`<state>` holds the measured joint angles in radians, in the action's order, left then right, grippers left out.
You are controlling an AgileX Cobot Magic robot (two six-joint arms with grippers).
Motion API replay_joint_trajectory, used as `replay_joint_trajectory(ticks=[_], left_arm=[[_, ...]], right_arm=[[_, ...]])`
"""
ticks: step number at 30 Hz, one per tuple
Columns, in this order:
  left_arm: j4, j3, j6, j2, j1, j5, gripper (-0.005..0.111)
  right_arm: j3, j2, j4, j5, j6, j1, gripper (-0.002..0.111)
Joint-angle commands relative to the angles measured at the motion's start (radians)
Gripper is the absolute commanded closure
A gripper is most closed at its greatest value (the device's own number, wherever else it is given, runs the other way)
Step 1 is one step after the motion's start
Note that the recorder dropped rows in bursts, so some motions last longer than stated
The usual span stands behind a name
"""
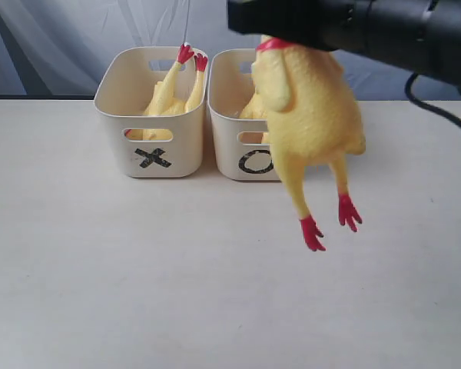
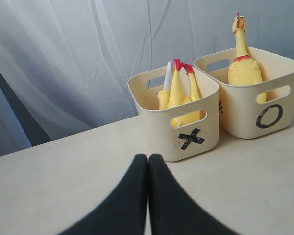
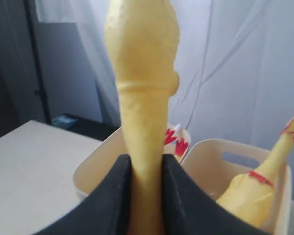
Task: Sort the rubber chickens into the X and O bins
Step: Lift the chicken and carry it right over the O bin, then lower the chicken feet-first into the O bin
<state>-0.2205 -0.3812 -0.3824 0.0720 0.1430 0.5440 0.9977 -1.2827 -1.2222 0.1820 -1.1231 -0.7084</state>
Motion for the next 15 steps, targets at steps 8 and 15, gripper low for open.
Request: replay_joint_trajectory(ticks=[8, 15], left_arm=[[0.002, 0.003, 0.005, -0.007, 0.000, -0.014, 0.106], [0.000, 0.003, 0.005, -0.007, 0.000, -0.014, 0.106]], right_arm=[[-0.004, 0.060, 0.001, 0.176, 0.043, 0.134, 0.109], [-0.004, 0.020, 0.261, 0.236, 0.525, 0.229, 0.109]])
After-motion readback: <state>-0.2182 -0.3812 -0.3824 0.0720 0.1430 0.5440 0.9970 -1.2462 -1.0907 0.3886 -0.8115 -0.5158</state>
